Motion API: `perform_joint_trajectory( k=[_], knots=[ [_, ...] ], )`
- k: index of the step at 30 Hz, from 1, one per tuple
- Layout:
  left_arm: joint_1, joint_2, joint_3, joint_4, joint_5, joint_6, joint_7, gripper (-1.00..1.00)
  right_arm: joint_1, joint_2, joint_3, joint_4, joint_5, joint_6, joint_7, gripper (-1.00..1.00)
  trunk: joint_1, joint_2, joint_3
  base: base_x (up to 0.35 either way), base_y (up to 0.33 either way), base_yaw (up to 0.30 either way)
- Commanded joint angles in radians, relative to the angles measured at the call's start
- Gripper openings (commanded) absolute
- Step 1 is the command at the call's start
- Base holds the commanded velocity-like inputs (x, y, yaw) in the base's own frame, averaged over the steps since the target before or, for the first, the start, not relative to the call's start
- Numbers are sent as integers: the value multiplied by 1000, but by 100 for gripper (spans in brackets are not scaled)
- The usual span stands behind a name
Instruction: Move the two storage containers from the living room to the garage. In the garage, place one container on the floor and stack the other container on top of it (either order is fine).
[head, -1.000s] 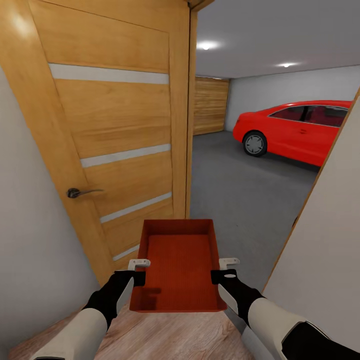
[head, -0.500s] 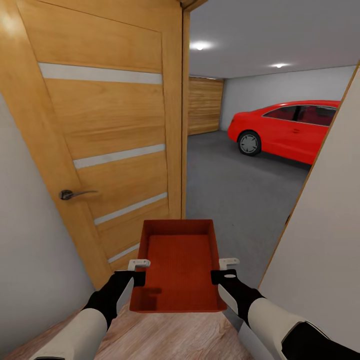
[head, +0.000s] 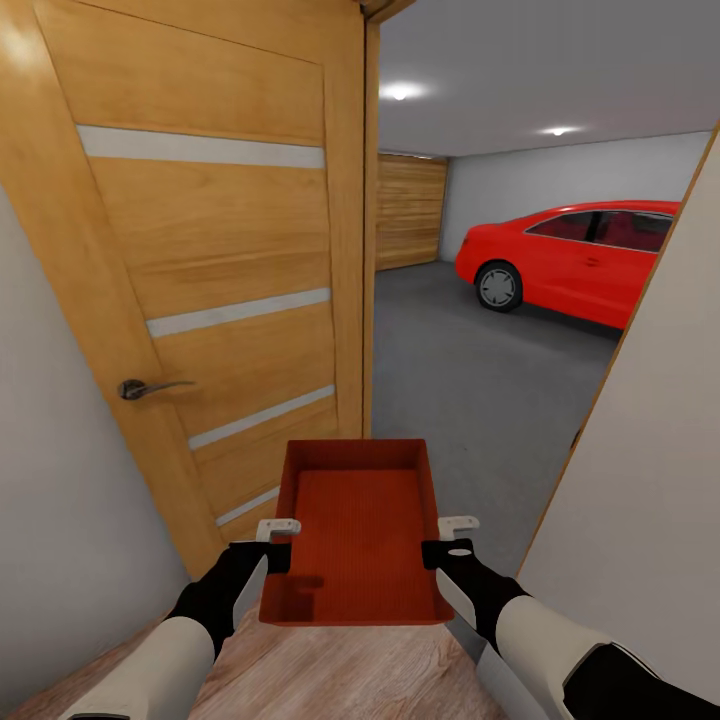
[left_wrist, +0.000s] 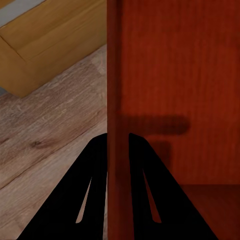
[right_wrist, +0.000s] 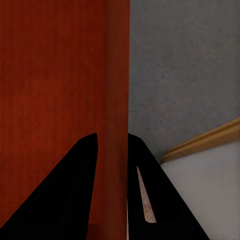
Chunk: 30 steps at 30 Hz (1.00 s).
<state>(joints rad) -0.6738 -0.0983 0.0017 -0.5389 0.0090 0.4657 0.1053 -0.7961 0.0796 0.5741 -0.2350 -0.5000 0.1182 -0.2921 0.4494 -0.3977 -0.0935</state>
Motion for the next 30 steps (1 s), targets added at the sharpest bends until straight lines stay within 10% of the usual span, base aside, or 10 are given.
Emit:
perform_joint_trajectory(
  k=[1, 30],
  knots=[
    [-1, -1, 11, -10, -43, -73, 10, -100, 0, 0, 12, 2, -15, 7, -9, -100, 1, -2, -2, 0, 0, 0],
    [-1, -1, 10, -10, -43, -73, 10, -100, 0, 0, 12, 0, -15, 6, -9, -100, 1, -2, -2, 0, 0, -19]
  ],
)
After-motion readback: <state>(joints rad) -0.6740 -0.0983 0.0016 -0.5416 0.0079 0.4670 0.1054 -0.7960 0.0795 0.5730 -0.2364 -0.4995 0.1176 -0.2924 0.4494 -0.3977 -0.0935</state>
